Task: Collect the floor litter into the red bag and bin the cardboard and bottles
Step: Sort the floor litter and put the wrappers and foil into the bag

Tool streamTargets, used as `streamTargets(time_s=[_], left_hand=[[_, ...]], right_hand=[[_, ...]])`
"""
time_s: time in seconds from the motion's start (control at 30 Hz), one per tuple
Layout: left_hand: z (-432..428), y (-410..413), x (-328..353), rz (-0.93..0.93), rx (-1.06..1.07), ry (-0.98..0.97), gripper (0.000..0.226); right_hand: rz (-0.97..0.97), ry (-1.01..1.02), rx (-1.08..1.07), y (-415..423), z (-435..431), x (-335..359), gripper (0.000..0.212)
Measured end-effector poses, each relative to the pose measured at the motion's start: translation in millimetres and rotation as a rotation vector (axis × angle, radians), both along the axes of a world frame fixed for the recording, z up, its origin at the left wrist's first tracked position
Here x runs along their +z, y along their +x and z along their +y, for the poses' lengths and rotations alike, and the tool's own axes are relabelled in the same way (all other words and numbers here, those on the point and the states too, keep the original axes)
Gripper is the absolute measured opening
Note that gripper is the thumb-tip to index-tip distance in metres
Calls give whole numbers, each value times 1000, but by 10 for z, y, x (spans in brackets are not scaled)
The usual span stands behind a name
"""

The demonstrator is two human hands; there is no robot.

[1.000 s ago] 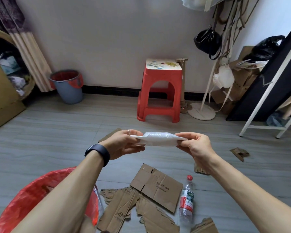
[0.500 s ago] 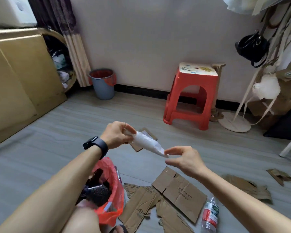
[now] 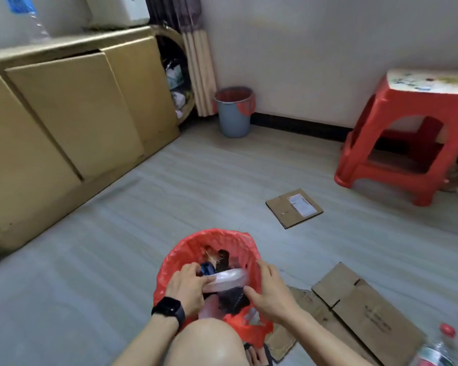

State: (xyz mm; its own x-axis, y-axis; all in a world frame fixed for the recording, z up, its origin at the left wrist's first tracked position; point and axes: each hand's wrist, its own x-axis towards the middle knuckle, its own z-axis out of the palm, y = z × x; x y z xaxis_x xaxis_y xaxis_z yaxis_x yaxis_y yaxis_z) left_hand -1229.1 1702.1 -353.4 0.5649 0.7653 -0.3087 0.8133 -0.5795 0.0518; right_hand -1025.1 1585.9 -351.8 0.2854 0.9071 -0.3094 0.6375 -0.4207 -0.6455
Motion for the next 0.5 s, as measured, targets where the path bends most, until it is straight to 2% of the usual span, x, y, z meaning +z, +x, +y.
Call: streamTargets(time_s=[0.07, 0.17, 0.33, 0.4, 0.5], left_hand=[[-49, 174, -53, 46, -83, 27, 63], [-44, 456, -179, 20, -158, -24, 73], [-5, 517, -697, 177, -117, -222, 88], [6, 459, -945, 244, -98, -234, 93], [88, 453, -1171, 236, -84, -222, 101]], right_hand=[[-26, 22, -29, -50, 4, -177, 84], [-49, 117, -52, -68, -23, -334, 81], [-72, 176, -36, -44, -74, -407, 75], [-23, 212, -53, -81, -82, -434, 78], [17, 237, -79, -130, -66, -479, 80]])
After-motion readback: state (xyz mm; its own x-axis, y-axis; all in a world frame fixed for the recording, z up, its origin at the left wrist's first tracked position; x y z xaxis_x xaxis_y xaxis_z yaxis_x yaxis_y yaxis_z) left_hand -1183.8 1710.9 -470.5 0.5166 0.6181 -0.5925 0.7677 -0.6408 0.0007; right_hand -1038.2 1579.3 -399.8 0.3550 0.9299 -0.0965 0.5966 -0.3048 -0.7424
